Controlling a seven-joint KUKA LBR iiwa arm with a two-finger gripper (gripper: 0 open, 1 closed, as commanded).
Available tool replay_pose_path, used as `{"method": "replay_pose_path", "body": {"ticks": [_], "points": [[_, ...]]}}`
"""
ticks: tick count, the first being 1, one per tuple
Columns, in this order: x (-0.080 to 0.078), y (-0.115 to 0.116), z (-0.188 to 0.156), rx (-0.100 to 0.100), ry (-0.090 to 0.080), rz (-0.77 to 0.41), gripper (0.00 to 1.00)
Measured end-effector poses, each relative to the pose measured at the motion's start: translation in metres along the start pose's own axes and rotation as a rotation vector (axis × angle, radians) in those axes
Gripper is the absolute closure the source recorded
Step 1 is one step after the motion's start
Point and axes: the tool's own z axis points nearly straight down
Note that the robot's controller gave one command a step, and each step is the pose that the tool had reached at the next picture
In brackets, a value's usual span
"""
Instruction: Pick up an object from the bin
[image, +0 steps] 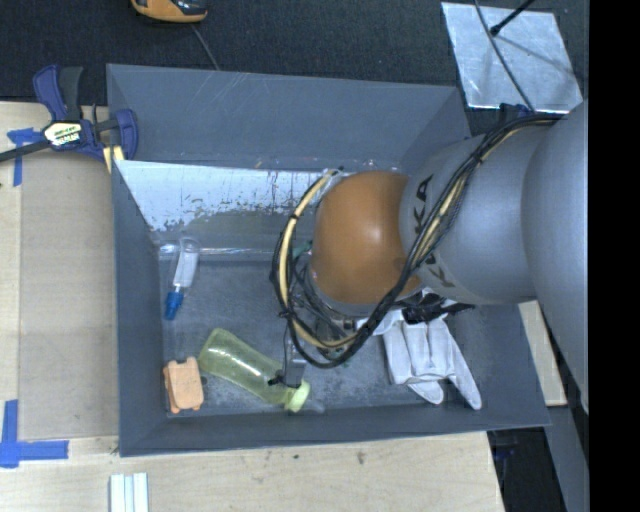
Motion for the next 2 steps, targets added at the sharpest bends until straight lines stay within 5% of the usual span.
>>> {"method": "replay_pose_path", "body": {"ticks": [1,2], "points": [[-0.051,0.003,-0.001,0.001,-0.001,-0.019,0.0],[-0.068,-0.01,-0.013,-0.002,-0.008,0.055,0.0]]}}
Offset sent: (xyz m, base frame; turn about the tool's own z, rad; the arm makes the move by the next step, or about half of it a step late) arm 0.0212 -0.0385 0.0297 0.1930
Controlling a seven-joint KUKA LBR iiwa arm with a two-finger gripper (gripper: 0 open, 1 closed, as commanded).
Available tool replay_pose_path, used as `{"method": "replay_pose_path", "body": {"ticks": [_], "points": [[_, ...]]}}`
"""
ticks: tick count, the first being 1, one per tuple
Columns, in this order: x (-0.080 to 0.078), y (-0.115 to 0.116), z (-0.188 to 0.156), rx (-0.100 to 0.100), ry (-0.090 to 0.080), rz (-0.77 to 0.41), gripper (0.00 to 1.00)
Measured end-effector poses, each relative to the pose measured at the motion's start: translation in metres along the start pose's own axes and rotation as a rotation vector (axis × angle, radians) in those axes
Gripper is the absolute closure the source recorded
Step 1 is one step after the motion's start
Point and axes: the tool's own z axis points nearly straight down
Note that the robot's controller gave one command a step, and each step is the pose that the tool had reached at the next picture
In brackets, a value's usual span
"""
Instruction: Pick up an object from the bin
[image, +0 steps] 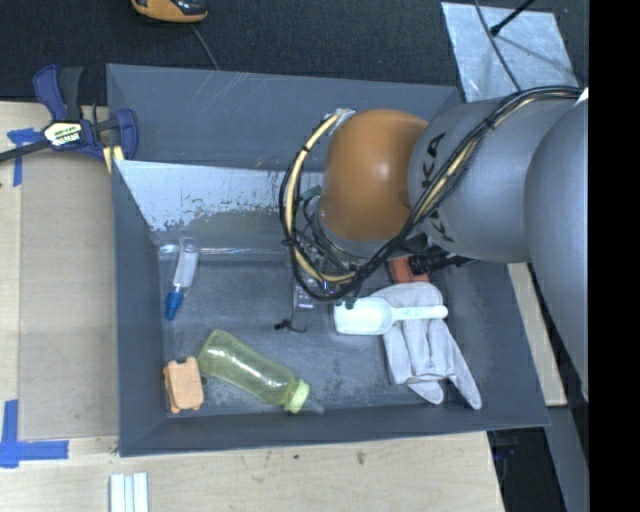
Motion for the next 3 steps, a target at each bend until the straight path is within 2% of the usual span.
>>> {"method": "replay_pose_path", "body": {"ticks": [1,2,3], "points": [[-0.023,-0.035,-0.036,0.001,0.008,-0.009,0.0],[-0.043,-0.051,-0.046,0.002,-0.006,0.013,0.0],[-0.03,-0.084,0.004,-0.001,0.001,-0.02,0.0]]}}
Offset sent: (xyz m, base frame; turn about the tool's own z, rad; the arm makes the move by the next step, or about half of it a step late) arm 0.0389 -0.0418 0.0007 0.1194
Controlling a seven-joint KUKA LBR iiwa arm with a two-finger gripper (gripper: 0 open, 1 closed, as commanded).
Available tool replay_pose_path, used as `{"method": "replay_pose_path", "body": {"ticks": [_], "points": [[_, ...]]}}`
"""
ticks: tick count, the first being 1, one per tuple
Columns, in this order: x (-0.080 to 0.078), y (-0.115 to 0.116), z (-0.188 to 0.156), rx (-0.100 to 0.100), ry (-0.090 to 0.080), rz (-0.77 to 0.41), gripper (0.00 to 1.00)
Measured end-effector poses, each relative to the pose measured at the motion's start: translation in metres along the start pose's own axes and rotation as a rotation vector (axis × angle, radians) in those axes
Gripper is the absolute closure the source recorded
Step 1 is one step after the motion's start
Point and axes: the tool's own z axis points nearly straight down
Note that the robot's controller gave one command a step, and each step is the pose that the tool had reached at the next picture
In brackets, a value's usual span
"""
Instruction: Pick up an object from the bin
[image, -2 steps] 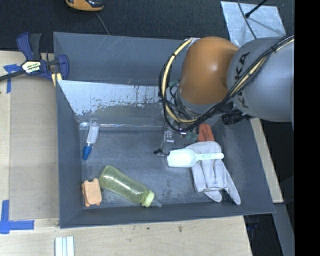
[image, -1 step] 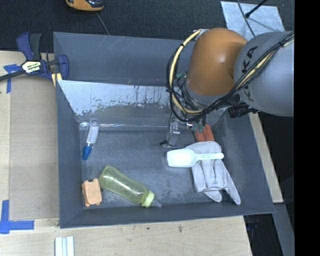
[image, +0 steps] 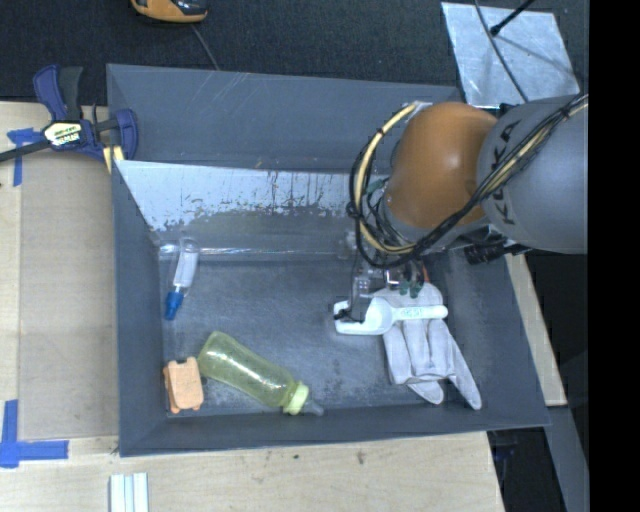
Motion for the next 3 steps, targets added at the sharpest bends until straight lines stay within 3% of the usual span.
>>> {"method": "replay_pose_path", "body": {"ticks": [1,2,3], "points": [[-0.007,-0.07,0.016,0.003,0.005,-0.185,0.0],[0.01,-0.1,0.039,0.004,0.002,-0.151,0.0],[0.004,-0.083,0.062,0.001,0.003,-0.147,1.0]]}}
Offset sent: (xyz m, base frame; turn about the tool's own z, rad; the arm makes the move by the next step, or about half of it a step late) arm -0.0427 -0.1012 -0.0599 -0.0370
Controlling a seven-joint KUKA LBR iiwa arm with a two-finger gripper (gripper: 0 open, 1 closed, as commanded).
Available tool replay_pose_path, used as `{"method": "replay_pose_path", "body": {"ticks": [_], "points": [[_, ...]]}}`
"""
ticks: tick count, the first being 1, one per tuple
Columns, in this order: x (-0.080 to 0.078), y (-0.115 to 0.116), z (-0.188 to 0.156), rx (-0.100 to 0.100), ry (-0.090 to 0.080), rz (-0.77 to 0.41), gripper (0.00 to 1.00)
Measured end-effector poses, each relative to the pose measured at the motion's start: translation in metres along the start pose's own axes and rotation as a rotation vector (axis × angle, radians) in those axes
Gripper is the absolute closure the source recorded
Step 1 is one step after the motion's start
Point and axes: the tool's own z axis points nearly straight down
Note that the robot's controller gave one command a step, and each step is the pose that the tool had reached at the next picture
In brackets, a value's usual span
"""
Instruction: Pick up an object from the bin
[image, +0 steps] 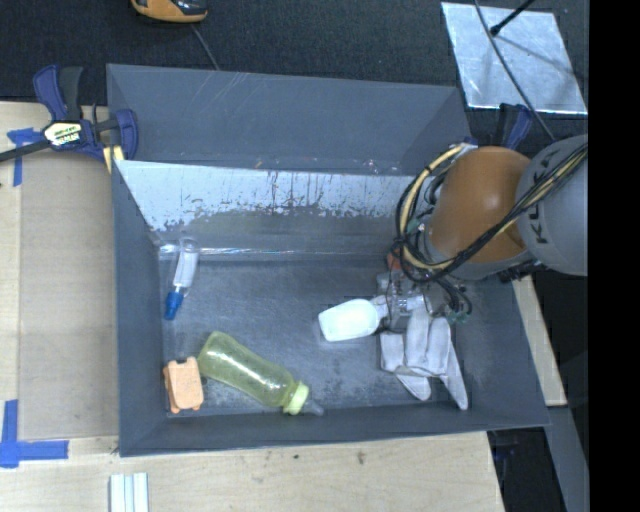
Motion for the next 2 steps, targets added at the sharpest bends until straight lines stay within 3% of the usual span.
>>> {"method": "replay_pose_path", "body": {"ticks": [1,2], "points": [[0.0,0.0,0.0,0.0,0.0,0.0,1.0],[0.002,0.01,-0.207,0.001,0.003,0.013,1.0]]}}
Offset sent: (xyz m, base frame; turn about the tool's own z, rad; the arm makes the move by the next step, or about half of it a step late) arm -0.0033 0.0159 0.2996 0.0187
